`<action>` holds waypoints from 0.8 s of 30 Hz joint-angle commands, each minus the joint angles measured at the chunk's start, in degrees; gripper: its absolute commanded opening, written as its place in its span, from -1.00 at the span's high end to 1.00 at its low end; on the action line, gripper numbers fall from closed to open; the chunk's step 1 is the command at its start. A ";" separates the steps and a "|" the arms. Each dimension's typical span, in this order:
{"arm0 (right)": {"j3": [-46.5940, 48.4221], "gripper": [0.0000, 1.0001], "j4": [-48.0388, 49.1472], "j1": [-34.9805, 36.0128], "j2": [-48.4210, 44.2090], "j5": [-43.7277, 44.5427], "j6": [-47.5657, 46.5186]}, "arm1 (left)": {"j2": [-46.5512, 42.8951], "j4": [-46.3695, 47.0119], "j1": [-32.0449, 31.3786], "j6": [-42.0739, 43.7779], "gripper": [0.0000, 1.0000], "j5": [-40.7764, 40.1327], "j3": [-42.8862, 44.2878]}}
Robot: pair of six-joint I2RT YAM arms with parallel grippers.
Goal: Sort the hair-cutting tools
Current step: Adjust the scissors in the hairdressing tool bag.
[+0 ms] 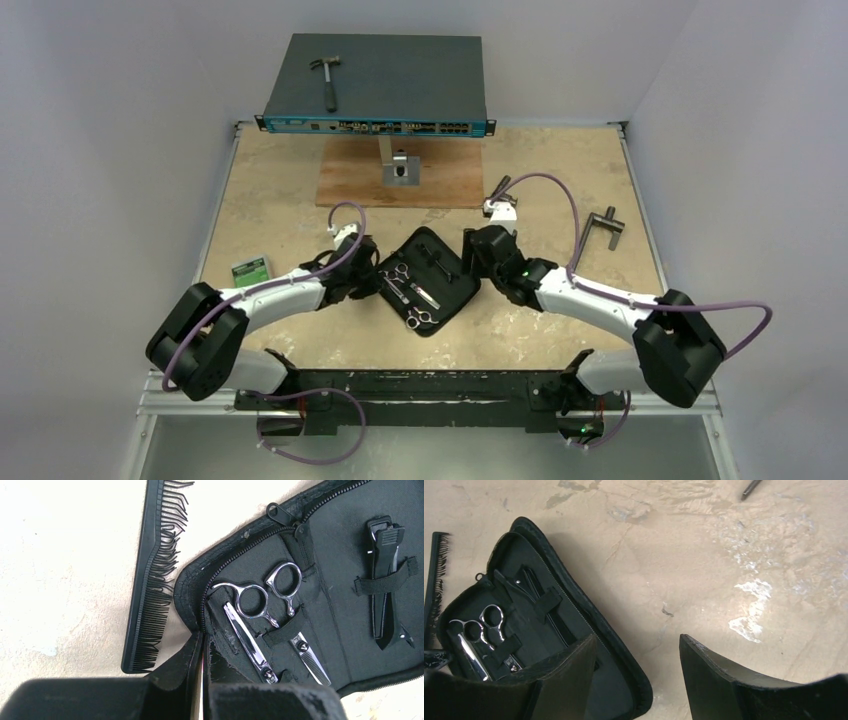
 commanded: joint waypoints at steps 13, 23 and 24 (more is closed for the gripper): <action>-0.65 -0.22 3.17 17.09 -1.06 -3.93 -12.22 | 0.52 -1.05 1.76 2.99 1.00 1.87 2.57; 2.39 0.07 4.66 22.64 6.28 -8.53 -13.63 | 0.99 -0.53 1.90 2.82 1.00 1.99 1.70; 2.94 0.08 4.73 22.79 6.94 -8.94 -13.61 | 0.86 -0.53 1.88 2.83 1.00 1.94 1.62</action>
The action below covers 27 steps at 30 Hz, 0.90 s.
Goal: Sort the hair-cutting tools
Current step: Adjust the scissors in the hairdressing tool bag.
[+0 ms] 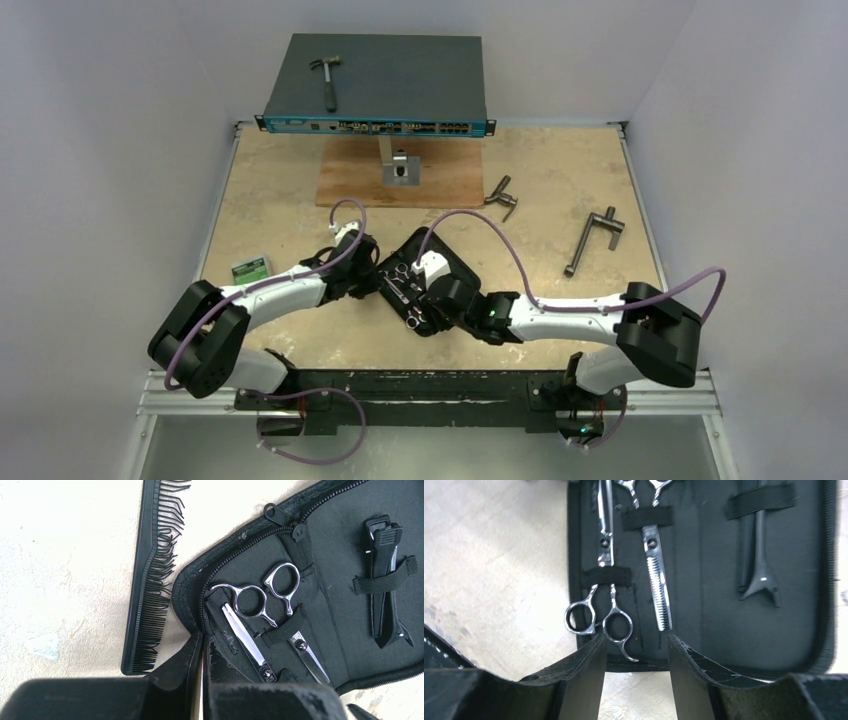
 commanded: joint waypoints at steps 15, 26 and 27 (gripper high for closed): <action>5.78 0.04 -0.16 4.30 6.79 0.07 -3.10 | -1.39 0.55 0.49 1.03 1.00 -0.14 -0.70; 7.11 0.23 -2.40 5.13 9.99 2.04 -3.27 | -1.66 0.90 0.52 0.94 1.00 0.21 -1.31; 7.02 0.20 -2.12 5.19 9.67 1.97 -3.28 | -1.70 0.92 0.49 0.95 1.00 0.21 -1.40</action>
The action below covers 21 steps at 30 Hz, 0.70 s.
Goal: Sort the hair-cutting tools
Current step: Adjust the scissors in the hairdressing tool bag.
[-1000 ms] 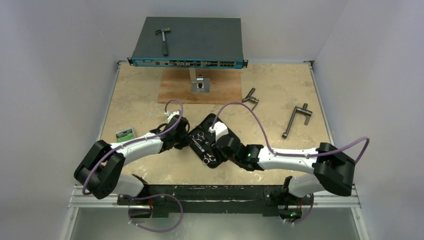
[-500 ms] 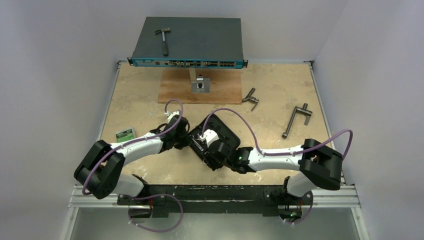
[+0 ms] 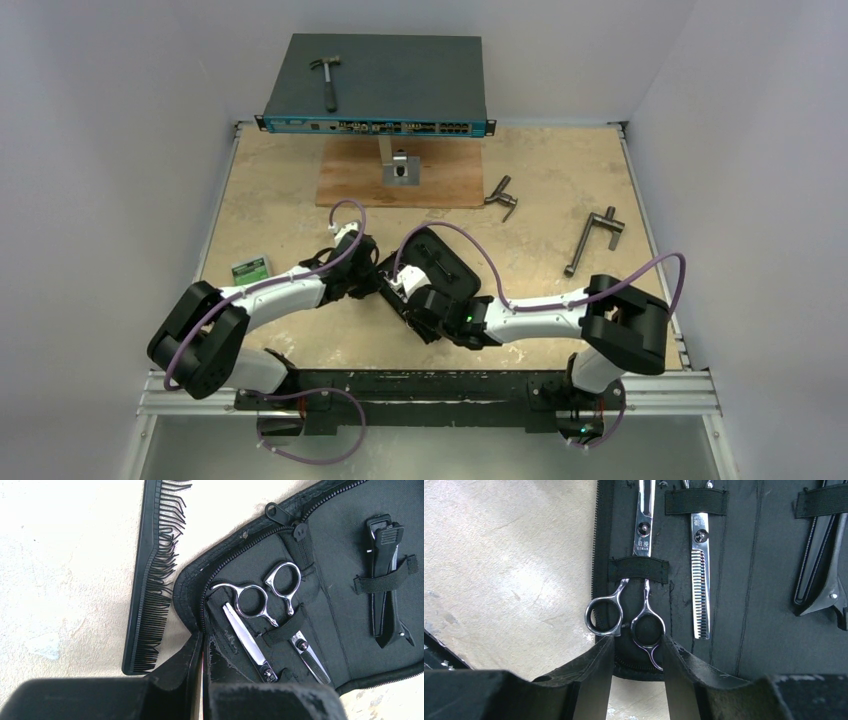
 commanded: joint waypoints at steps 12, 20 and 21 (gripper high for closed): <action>2.06 0.16 1.40 0.43 -4.78 3.24 1.08 | -1.32 0.97 0.50 1.03 1.00 0.27 -1.52; 2.56 0.16 1.65 0.43 -1.53 1.59 0.90 | -1.61 1.14 0.45 0.84 1.00 0.47 -1.91; 2.53 0.16 1.66 0.43 -1.41 1.46 0.88 | -1.67 1.26 0.47 0.86 1.00 0.53 -1.95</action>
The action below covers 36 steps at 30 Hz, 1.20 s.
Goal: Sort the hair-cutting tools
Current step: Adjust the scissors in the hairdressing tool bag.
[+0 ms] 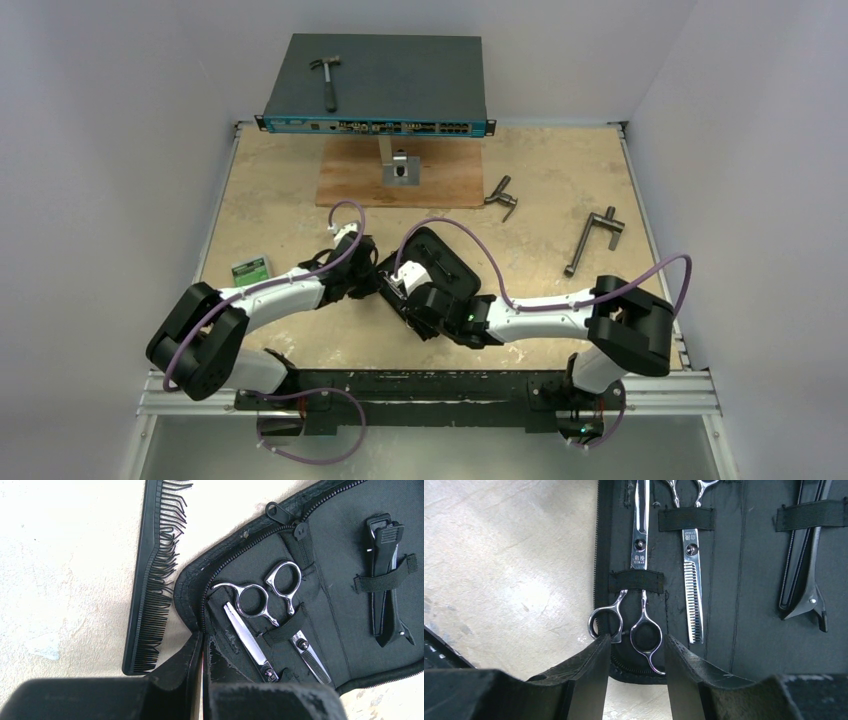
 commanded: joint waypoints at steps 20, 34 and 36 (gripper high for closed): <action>2.33 0.24 -2.80 -0.04 6.04 4.21 6.02 | -1.69 1.35 0.43 1.53 1.00 1.34 -2.33; 4.53 0.35 -12.90 -1.90 6.15 7.32 10.40 | -2.22 0.84 0.54 3.03 1.00 0.41 -2.56; 4.89 0.32 -14.38 -2.38 5.74 6.80 10.86 | -2.12 0.83 0.65 3.21 1.00 0.47 -2.63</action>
